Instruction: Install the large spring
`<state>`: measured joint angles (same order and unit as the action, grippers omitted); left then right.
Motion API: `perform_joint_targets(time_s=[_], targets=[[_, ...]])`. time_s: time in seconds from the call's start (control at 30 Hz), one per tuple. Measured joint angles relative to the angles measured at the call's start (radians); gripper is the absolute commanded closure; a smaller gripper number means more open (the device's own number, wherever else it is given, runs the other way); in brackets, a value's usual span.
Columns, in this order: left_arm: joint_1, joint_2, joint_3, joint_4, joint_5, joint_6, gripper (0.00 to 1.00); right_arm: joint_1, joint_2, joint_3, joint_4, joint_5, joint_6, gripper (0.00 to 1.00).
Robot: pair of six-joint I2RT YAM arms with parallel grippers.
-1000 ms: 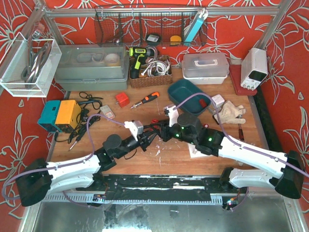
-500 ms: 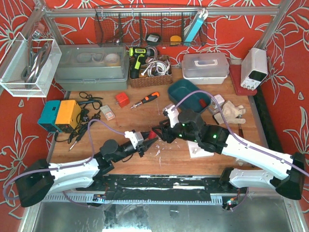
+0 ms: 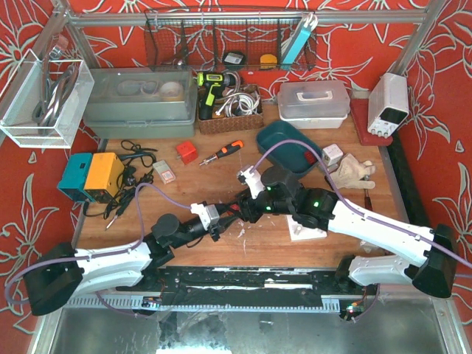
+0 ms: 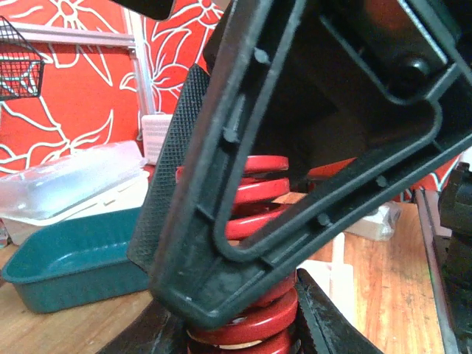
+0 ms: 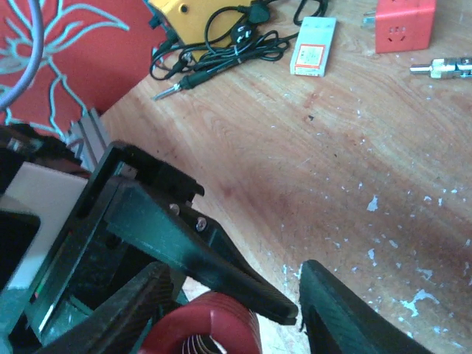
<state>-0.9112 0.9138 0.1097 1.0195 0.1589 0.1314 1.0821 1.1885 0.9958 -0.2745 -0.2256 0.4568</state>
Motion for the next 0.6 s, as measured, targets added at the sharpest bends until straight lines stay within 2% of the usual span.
perform_joint_targets(time_s=[0.07, 0.13, 0.17, 0.2, 0.3, 0.37, 0.53, 0.6], targets=[[0.0, 0.0, 0.0, 0.001, 0.0, 0.003, 1.0, 0.0, 0.0, 0.0, -0.003, -0.012, -0.001, 0.77], [0.0, 0.0, -0.002, -0.003, 0.0, 0.003, 1.0, 0.002, -0.002, 0.0, 0.001, -0.014, -0.007, 0.91], [0.0, 0.0, -0.002, -0.004, -0.001, 0.002, 0.94, 0.002, -0.005, -0.001, -0.002, -0.011, -0.005, 0.96], [-0.002, 0.0, -0.002, -0.002, -0.002, 0.003, 0.83, 0.003, -0.009, -0.002, -0.002, -0.011, -0.006, 0.99], [-0.008, 0.0, -0.002, 0.005, -0.009, 0.002, 0.46, 0.008, -0.027, -0.014, 0.006, -0.004, -0.008, 1.0], [-0.013, -0.002, -0.002, 0.005, -0.028, 0.0, 0.26, 0.013, -0.045, -0.027, 0.005, 0.022, -0.008, 1.0], [-0.011, -0.016, -0.002, -0.016, -0.122, -0.026, 0.01, 0.003, -0.165, -0.084, -0.064, 0.212, -0.003, 1.0], [-0.011, -0.016, -0.002, -0.034, -0.155, -0.034, 0.0, 0.002, -0.231, -0.108, -0.095, 0.312, 0.002, 1.0]])
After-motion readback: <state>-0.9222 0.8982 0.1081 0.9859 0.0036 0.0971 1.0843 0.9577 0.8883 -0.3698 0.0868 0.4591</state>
